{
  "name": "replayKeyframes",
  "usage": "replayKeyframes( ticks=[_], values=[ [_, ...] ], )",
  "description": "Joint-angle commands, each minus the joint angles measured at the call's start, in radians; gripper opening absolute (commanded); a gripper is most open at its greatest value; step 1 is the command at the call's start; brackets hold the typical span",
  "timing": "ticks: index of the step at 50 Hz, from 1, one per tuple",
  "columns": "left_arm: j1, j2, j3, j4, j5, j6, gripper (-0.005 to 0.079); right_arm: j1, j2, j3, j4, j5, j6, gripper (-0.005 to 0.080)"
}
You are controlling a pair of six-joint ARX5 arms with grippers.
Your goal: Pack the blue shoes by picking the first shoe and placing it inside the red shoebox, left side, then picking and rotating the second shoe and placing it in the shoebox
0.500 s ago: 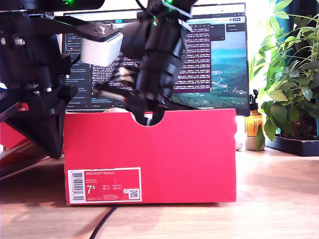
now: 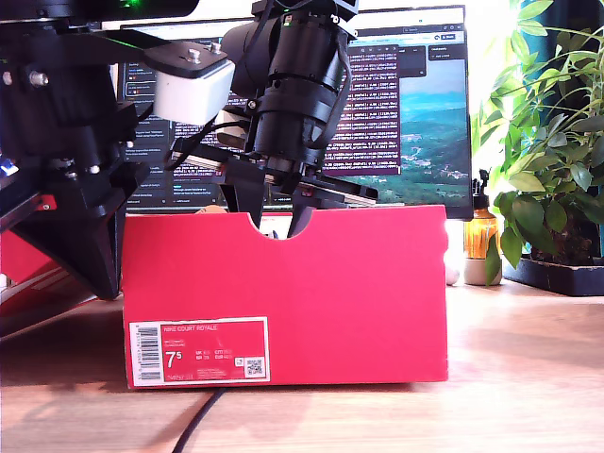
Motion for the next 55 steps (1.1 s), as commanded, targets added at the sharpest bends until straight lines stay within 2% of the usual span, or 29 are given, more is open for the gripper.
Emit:
replayKeyframes(
  ticks=[1,10,21,31,48,55],
  values=[
    [0.004,0.006,-0.004,0.015,-0.002,0.003,-0.0019,0.001,-0.005,0.024,0.002,0.003,-0.006,0.0275],
    [0.004,0.006,-0.004,0.015,-0.002,0.003,-0.0019,-0.007,-0.005,0.105,-0.044,0.003,-0.019,0.0275],
    [0.004,0.006,-0.004,0.016,0.000,0.003,-0.0019,-0.026,-0.006,0.239,-0.201,0.006,-0.046,0.0276],
    [0.004,0.006,-0.004,0.017,0.031,0.003,-0.0019,-0.068,-0.015,0.253,-0.274,0.150,-0.046,0.0275],
    [0.004,0.006,-0.004,0.017,0.094,0.003,-0.0019,-0.208,-0.057,0.253,-0.311,0.204,0.303,0.0275],
    [0.004,0.006,-0.004,0.018,0.110,0.003,-0.0019,-0.250,-0.140,0.253,-0.313,0.279,0.468,0.0276]
  ],
)
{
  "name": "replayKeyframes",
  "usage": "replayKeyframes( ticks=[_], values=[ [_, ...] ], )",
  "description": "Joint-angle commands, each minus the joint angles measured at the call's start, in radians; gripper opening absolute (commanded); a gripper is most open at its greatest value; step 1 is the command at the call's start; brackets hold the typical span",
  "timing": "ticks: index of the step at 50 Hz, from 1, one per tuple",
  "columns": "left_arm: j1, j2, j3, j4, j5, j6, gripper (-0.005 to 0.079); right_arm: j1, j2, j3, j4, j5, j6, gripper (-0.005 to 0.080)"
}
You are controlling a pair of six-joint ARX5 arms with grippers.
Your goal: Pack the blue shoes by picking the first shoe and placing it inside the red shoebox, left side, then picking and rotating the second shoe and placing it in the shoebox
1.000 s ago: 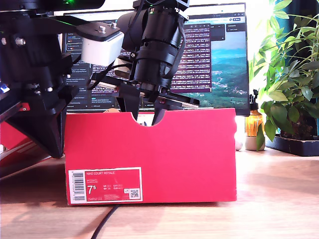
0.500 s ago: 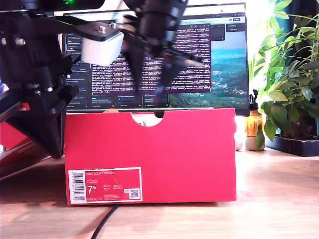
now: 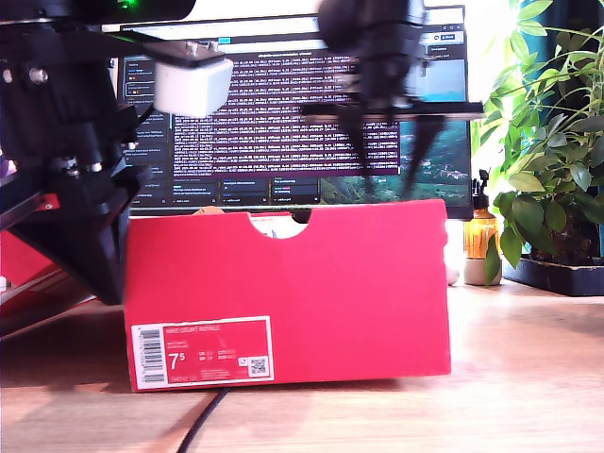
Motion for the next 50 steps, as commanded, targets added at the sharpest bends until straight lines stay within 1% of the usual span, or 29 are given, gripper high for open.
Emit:
replayKeyframes(
  ticks=[1,6,10,16,26,29,35,39,42,46,50],
  values=[
    [-0.002,0.006,-0.004,0.009,0.009,0.002,-0.0019,-0.001,-0.117,-0.008,-0.002,0.052,0.075,0.0276],
    [-0.002,0.006,-0.004,0.010,0.023,0.002,-0.0019,-0.031,-0.185,-0.008,-0.002,0.143,0.142,0.0276],
    [-0.002,0.006,-0.004,0.011,0.036,0.002,-0.0019,-0.048,-0.232,-0.008,-0.002,0.147,0.190,0.0276],
    [-0.002,0.006,-0.004,0.011,0.050,0.002,-0.0019,-0.067,-0.270,-0.008,-0.003,0.181,0.246,0.0275],
    [-0.002,0.006,-0.004,0.011,0.071,0.002,-0.0019,-0.076,-0.279,-0.015,-0.007,0.200,0.328,0.0275],
    [-0.002,0.006,-0.004,0.011,0.082,0.002,-0.0019,-0.079,-0.279,-0.026,-0.007,0.219,0.360,0.0275],
    [-0.002,0.006,-0.004,0.011,0.089,0.002,-0.0019,-0.087,-0.280,-0.069,-0.010,0.221,0.429,0.0275],
    [-0.002,0.006,-0.004,0.011,0.091,0.002,-0.0019,-0.110,-0.285,-0.126,-0.011,0.200,0.436,0.0275],
    [-0.002,0.006,-0.004,0.011,0.093,0.002,-0.0019,-0.122,-0.300,-0.187,-0.011,0.187,0.469,0.0275],
    [-0.002,0.006,-0.004,0.011,0.102,0.002,-0.0019,-0.126,-0.326,-0.269,-0.011,0.187,0.516,0.0275],
    [-0.002,0.006,-0.004,0.011,0.109,0.002,-0.0019,-0.126,-0.334,-0.306,-0.011,0.203,0.525,0.0273]
  ],
)
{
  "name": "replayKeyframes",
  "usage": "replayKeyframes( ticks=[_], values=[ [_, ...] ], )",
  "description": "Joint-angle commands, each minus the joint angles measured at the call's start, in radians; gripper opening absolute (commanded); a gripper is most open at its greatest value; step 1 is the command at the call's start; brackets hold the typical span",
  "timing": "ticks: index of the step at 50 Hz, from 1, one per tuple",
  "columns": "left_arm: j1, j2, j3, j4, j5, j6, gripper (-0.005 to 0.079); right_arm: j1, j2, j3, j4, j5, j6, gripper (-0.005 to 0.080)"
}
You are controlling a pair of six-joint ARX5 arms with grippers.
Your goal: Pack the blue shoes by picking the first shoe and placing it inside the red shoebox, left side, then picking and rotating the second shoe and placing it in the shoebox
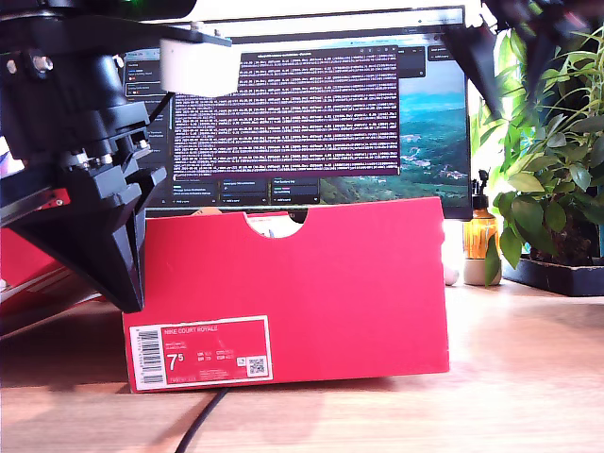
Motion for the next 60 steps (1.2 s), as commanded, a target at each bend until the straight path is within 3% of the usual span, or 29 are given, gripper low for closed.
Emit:
replayKeyframes(
  ticks=[1,16,44,60],
  values=[
    [-0.002,0.007,-0.004,0.008,0.008,0.001,-0.0019,0.005,-0.029,-0.014,0.006,0.018,0.005,0.0273],
    [-0.002,0.007,-0.004,0.008,0.026,0.001,-0.0019,0.011,-0.030,-0.014,0.006,0.026,-0.085,0.0273],
    [-0.002,0.007,-0.004,0.016,0.038,0.002,-0.0019,0.061,-0.034,-0.014,0.006,0.035,-0.095,0.0273],
    [0.000,0.005,-0.004,-0.106,-0.006,-0.052,-0.0019,0.060,-0.034,-0.014,0.006,0.069,-0.095,0.0273]
  ],
)
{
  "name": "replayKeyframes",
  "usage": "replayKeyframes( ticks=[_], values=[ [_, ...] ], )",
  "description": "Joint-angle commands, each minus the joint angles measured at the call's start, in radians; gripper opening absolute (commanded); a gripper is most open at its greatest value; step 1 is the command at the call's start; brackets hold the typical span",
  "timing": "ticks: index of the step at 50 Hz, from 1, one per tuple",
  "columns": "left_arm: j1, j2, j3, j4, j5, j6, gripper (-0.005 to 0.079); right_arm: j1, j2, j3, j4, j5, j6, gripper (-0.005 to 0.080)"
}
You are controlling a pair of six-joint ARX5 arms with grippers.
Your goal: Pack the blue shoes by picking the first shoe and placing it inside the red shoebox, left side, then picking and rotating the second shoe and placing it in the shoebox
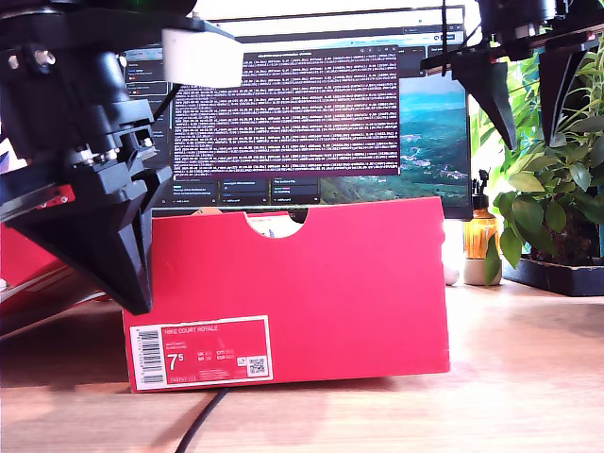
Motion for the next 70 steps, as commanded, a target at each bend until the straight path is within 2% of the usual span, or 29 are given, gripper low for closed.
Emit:
replayKeyframes(
  ticks=[1,10,23,49,54,59,63,70],
  values=[
    [0.000,0.005,-0.004,0.001,-0.023,-0.006,-0.0019,0.005,-0.022,0.007,0.002,0.013,-0.003,0.0273],
    [0.047,0.005,-0.004,0.061,-0.111,0.002,-0.0019,0.005,-0.022,0.007,0.002,0.019,-0.003,0.0273],
    [0.129,0.005,-0.004,0.110,-0.114,0.001,-0.0019,0.005,-0.022,0.007,0.002,0.018,-0.003,0.0273],
    [0.143,0.005,-0.004,0.112,-0.105,-0.008,-0.0019,0.005,-0.022,0.007,0.002,-0.013,-0.023,0.0273],
    [0.143,0.005,-0.004,0.113,-0.105,-0.009,-0.0019,0.004,-0.031,0.007,0.001,-0.038,0.013,0.0274],
    [0.143,0.005,-0.004,0.114,-0.105,-0.008,-0.0019,-0.034,-0.050,-0.010,0.001,-0.032,0.056,0.0274],
    [0.143,0.005,-0.004,0.114,-0.105,-0.009,-0.0019,-0.071,-0.081,-0.046,0.001,-0.085,0.093,0.0274],
    [0.143,0.005,-0.004,0.114,-0.105,-0.009,-0.0019,-0.117,-0.168,-0.184,0.001,-0.096,0.175,0.0274]
  ],
)
